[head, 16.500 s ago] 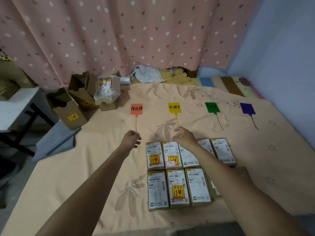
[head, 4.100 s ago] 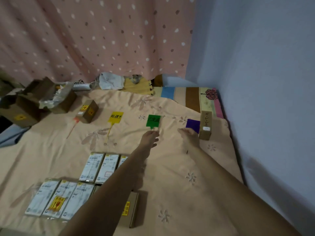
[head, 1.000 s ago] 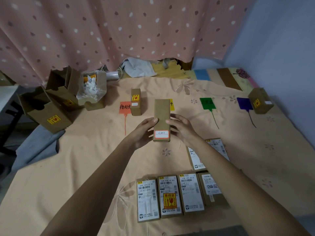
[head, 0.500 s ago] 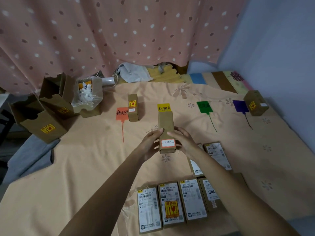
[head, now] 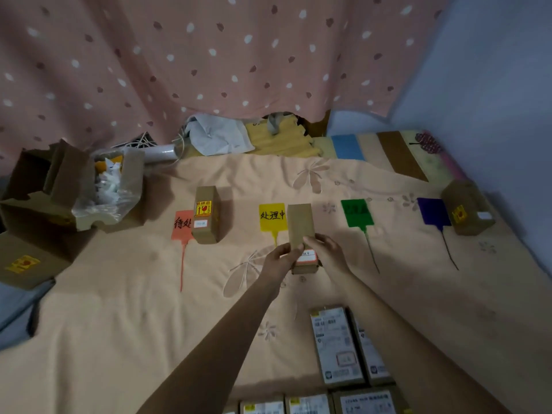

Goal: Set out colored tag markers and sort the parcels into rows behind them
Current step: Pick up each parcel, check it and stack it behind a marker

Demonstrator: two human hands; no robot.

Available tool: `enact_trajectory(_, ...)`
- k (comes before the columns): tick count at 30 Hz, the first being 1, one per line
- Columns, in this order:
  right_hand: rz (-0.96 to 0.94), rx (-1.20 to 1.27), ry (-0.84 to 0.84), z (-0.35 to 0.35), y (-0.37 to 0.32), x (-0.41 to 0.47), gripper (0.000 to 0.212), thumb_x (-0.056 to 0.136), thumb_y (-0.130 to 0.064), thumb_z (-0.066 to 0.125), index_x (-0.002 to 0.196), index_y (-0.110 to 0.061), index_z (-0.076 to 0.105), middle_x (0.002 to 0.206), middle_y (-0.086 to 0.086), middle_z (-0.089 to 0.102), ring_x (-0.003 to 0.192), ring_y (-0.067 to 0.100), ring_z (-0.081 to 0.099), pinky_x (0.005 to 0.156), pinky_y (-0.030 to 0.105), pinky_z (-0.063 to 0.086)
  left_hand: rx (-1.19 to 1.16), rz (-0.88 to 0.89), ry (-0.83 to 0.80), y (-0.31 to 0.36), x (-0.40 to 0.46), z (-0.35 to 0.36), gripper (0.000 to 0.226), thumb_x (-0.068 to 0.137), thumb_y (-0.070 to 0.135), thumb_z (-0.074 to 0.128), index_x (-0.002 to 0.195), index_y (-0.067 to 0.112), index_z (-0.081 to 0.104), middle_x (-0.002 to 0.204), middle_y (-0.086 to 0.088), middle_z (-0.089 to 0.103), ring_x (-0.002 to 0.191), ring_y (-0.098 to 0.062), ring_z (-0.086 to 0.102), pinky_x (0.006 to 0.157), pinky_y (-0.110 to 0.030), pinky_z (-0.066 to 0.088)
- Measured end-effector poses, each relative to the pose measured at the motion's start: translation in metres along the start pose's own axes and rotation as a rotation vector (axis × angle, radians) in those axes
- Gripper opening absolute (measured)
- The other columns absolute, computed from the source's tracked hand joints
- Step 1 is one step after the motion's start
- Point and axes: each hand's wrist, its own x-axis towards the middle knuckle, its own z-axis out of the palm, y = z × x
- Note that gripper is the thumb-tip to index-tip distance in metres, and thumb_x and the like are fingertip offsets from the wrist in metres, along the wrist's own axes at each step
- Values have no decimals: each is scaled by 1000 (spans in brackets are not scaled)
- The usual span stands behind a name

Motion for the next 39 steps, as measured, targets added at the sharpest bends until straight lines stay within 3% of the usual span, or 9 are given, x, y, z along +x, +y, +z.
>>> enact_trajectory(4,-13,-58,0,4,-16,57,29,86,-30,70,110,-15,70,101,6,74,82,17,71,75,31,57,15,11,81,16,53,12,33,86,26,68,113,7,68,92,-6,68,74,-12,62,56,-16,46)
enact_trajectory(7,-9,-110,6,8,-21,92,14,83,-37,70,91,-26,72,96,3,75,90,22,71,87,41,57,12,-1,106,20,85,17,31,86,29,68,109,8,70,87,-3,69,75,-14,62,61,-22,47)
enact_trajectory(11,16,-123,25,14,-20,126,20,83,-38,70,96,-22,71,96,4,75,92,22,71,89,41,56,20,-29,129,23,117,19,19,88,28,66,100,14,70,76,5,67,66,-7,61,57,-18,47)
enact_trajectory(14,46,-120,44,16,-17,140,16,80,-43,70,87,-28,70,96,2,75,94,22,70,91,41,55,54,-36,131,24,134,18,17,88,30,66,96,16,71,82,-1,66,72,-12,59,62,-23,44)
enact_trajectory(18,59,-115,26,19,-13,147,31,79,-45,69,100,-23,73,99,2,75,97,20,70,92,40,54,83,-21,148,20,141,16,22,89,29,65,99,10,72,79,0,64,69,-10,56,56,-17,43)
enact_trajectory(27,53,-145,7,12,-20,133,47,83,-49,67,117,-17,66,111,-3,69,105,16,64,93,33,47,156,-13,212,32,127,14,30,88,37,65,103,11,67,90,1,63,82,-13,57,73,-28,43)
enact_trajectory(29,46,-146,37,6,-26,123,47,85,-47,67,120,-14,64,110,-4,66,110,17,60,93,32,43,165,16,219,39,115,11,22,88,37,64,95,15,64,90,2,59,83,-12,53,79,-30,40)
enact_trajectory(33,39,-172,40,-6,-38,94,68,85,-52,65,140,-15,52,142,3,54,132,23,49,103,32,38,155,66,237,53,84,9,24,90,32,63,71,22,53,76,3,49,78,-14,48,79,-33,37)
enact_trajectory(39,-61,-180,29,-20,-49,32,56,88,-44,65,134,-13,57,139,0,56,129,18,51,91,22,34,89,83,210,61,27,11,14,90,32,63,85,19,60,85,1,57,89,-19,52,83,-35,40)
